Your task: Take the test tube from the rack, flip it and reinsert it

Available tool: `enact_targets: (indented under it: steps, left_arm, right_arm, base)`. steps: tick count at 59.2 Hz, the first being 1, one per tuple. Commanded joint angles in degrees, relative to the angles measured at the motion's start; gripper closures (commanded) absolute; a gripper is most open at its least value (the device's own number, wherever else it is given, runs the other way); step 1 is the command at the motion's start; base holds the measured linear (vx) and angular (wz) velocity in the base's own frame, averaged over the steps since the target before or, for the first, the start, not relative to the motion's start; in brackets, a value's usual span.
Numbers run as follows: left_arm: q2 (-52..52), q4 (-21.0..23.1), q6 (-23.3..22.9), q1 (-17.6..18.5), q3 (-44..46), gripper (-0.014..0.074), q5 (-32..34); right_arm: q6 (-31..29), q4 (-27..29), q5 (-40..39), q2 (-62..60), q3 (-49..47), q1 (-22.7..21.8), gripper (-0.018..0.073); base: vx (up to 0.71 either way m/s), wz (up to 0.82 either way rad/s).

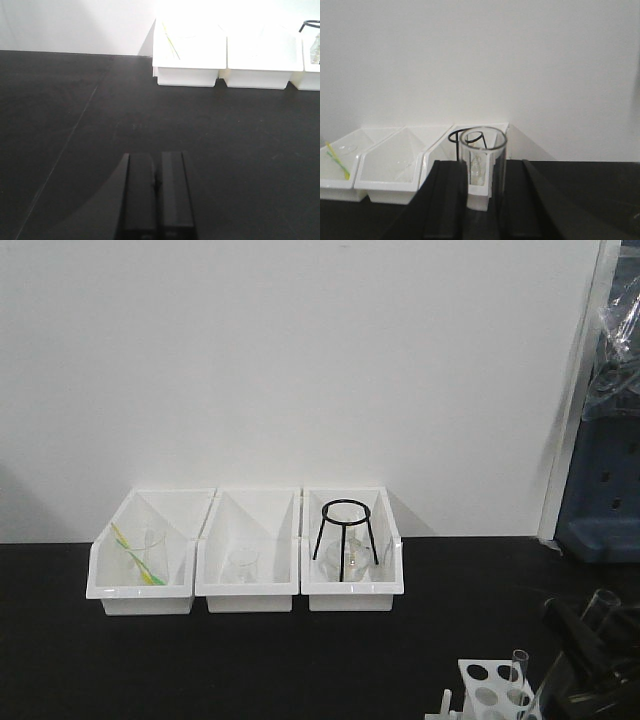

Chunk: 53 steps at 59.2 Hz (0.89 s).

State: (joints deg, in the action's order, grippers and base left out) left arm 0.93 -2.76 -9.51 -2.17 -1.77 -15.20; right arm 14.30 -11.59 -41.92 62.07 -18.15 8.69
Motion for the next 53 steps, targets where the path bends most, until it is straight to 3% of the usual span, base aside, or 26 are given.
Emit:
enact_targets:
  steps: [1, 18, 43, 53]
  left_arm:
    - [0.63, 0.26, -0.01, 0.2, -0.12, 0.0603, 4.88]
    - [0.63, 0.26, -0.01, 0.2, -0.12, 0.0603, 4.88]
    - [0.63, 0.26, -0.01, 0.2, -0.12, 0.0603, 4.88]
    - [0.63, 0.26, -0.01, 0.2, -0.12, 0.0603, 4.88]
  right_arm:
    - [-1.04, -3.43, -5.86, -0.88, -1.62, -0.16, 0.0568]
    - [-1.48, -4.75, -6.7, 0.65, -1.62, -0.16, 0.0568]
    - [-1.94, -5.84, -14.67, 10.13, -1.03, -0.16, 0.0568]
    - [-3.08, -4.85, -22.38, 14.62, 2.07, -0.16, 0.0568]
  base:
    - [0.0, 0.0]
    - [0.0, 0.0]
    - [0.0, 0.0]
    - [0.0, 0.0]
